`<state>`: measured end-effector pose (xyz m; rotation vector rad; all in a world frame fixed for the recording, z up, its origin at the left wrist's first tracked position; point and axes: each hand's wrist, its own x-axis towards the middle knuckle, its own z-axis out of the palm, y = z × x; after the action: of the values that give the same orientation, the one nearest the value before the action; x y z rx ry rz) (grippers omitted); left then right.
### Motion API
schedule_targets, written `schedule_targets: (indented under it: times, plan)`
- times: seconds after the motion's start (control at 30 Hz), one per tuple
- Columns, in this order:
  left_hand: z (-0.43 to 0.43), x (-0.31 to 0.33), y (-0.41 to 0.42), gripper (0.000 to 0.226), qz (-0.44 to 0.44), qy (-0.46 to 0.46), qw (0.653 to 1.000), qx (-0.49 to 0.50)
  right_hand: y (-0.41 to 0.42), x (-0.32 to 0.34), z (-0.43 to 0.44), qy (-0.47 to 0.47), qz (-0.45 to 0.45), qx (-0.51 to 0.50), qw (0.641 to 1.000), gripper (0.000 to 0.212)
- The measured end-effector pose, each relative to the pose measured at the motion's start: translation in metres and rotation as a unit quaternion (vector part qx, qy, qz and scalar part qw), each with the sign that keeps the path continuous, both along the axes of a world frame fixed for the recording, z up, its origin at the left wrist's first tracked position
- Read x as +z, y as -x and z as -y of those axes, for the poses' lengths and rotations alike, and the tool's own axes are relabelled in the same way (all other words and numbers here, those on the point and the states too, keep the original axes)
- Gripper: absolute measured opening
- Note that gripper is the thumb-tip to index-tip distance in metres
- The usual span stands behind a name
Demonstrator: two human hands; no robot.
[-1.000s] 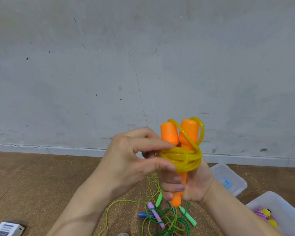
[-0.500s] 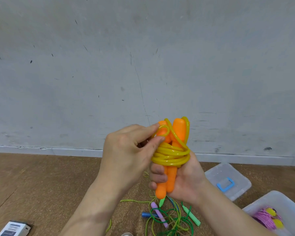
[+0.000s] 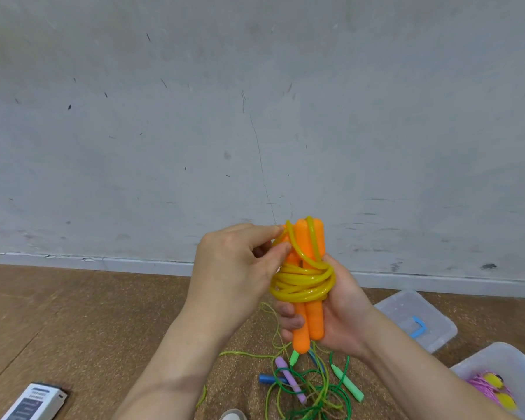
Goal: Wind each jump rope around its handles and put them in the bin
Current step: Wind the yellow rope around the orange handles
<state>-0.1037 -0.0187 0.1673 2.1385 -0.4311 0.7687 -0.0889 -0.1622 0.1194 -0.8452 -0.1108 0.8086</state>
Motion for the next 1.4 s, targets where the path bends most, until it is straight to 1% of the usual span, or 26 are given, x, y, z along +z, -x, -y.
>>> schedule_targets:
  times: [0.07, 0.1, 0.13, 0.2, 0.23, 0.27, 0.3, 0.33, 0.37, 0.4, 0.43, 0.47, 0.53, 0.6, 0.63, 0.67, 0.77, 0.8, 0.87, 0.97, 1.03, 1.1, 1.17, 1.23, 1.3, 1.4]
  plan:
    - [0.001, -0.002, -0.003, 0.028, -0.029, 0.046, 0.998, -0.003, -0.002, 0.0, 0.0, 0.02, 0.005, -0.023, 1.0, 0.048]
    - [0.0, -0.004, -0.004, 0.023, -0.028, 0.029, 0.999, 0.0, -0.003, -0.001, 0.0, 0.03, 0.01, -0.036, 0.999, 0.048]
    - [0.0, -0.006, -0.006, 0.016, -0.01, -0.019, 1.0, 0.01, -0.003, -0.001, 0.0, 0.042, 0.013, -0.049, 0.998, 0.047]
    - [0.001, -0.009, -0.008, 0.017, 0.046, -0.125, 0.991, 0.032, -0.001, -0.001, 0.002, 0.065, 0.017, -0.068, 0.995, 0.047]
    - [0.0, -0.012, -0.01, 0.017, 0.067, -0.154, 0.985, 0.039, -0.001, 0.0, 0.004, 0.076, 0.018, -0.073, 0.994, 0.048]
    - [0.0, -0.015, -0.011, 0.017, 0.078, -0.158, 0.984, 0.039, 0.001, 0.001, 0.006, 0.092, 0.022, -0.077, 0.993, 0.049]
    - [0.001, -0.017, -0.01, 0.015, 0.074, -0.137, 0.987, 0.026, 0.002, 0.002, 0.009, 0.107, 0.027, -0.085, 0.99, 0.05]
    - [0.002, -0.019, -0.009, 0.012, 0.044, -0.075, 0.996, 0.001, 0.002, 0.002, 0.011, 0.122, 0.038, -0.099, 0.987, 0.05]
    - [0.005, -0.018, -0.008, 0.013, -0.014, 0.022, 0.999, -0.032, 0.0, 0.001, 0.012, 0.143, 0.068, -0.131, 0.979, 0.049]
    - [0.008, -0.017, -0.007, 0.016, -0.09, 0.12, 0.987, -0.062, -0.001, -0.001, 0.013, 0.172, 0.117, -0.178, 0.962, 0.045]
    - [0.012, -0.016, -0.007, 0.017, -0.162, 0.205, 0.961, -0.09, -0.003, -0.004, 0.013, 0.202, 0.174, -0.23, 0.936, 0.039]
    - [0.014, -0.015, -0.007, 0.016, -0.215, 0.266, 0.934, -0.106, -0.004, -0.005, 0.014, 0.225, 0.227, -0.273, 0.907, 0.032]
    - [0.014, -0.011, -0.009, 0.016, -0.275, 0.345, 0.888, -0.132, -0.003, -0.009, 0.018, 0.277, 0.326, -0.32, 0.845, 0.027]
    - [0.012, -0.008, -0.01, 0.013, -0.301, 0.39, 0.858, -0.147, -0.002, -0.013, 0.025, 0.325, 0.408, -0.32, 0.791, 0.028]
    - [0.011, -0.007, -0.01, 0.012, -0.303, 0.4, 0.851, -0.156, -0.002, -0.014, 0.03, 0.338, 0.43, -0.314, 0.776, 0.03]
    - [0.01, -0.006, -0.009, 0.012, -0.3, 0.396, 0.852, -0.162, -0.002, -0.014, 0.033, 0.344, 0.444, -0.308, 0.768, 0.032]
    - [0.011, -0.004, -0.008, 0.006, -0.257, 0.346, 0.889, -0.154, -0.005, -0.014, 0.04, 0.362, 0.473, -0.287, 0.75, 0.039]
    - [0.011, -0.004, -0.008, 0.008, -0.239, 0.325, 0.903, -0.149, -0.006, -0.013, 0.041, 0.37, 0.481, -0.276, 0.746, 0.041]
    - [0.011, -0.003, -0.008, 0.018, -0.215, 0.302, 0.919, -0.136, -0.005, -0.011, 0.042, 0.381, 0.488, -0.257, 0.742, 0.04]
    - [0.009, 0.0, -0.011, 0.02, -0.206, 0.296, 0.923, -0.137, -0.005, -0.008, 0.04, 0.351, 0.478, -0.232, 0.771, 0.042]
    - [0.007, 0.0, -0.013, 0.026, -0.222, 0.315, 0.91, -0.151, -0.006, -0.008, 0.04, 0.327, 0.469, -0.214, 0.792, 0.047]
    - [0.006, 0.0, -0.016, 0.033, -0.255, 0.35, 0.886, -0.167, -0.007, -0.007, 0.04, 0.31, 0.457, -0.198, 0.81, 0.053]
    - [0.008, -0.001, -0.018, 0.031, -0.282, 0.371, 0.865, -0.186, -0.008, -0.007, 0.039, 0.295, 0.444, -0.195, 0.823, 0.054]
    - [0.011, -0.003, -0.019, 0.026, -0.294, 0.389, 0.851, -0.196, -0.009, -0.006, 0.037, 0.297, 0.437, -0.207, 0.823, 0.047]
    - [0.011, -0.007, -0.021, 0.022, -0.294, 0.384, 0.854, -0.189, -0.011, -0.005, 0.036, 0.313, 0.43, -0.217, 0.818, 0.044]
    - [0.008, -0.012, -0.021, 0.018, -0.312, 0.349, 0.863, -0.19, -0.014, -0.005, 0.038, 0.32, 0.43, -0.212, 0.817, 0.046]
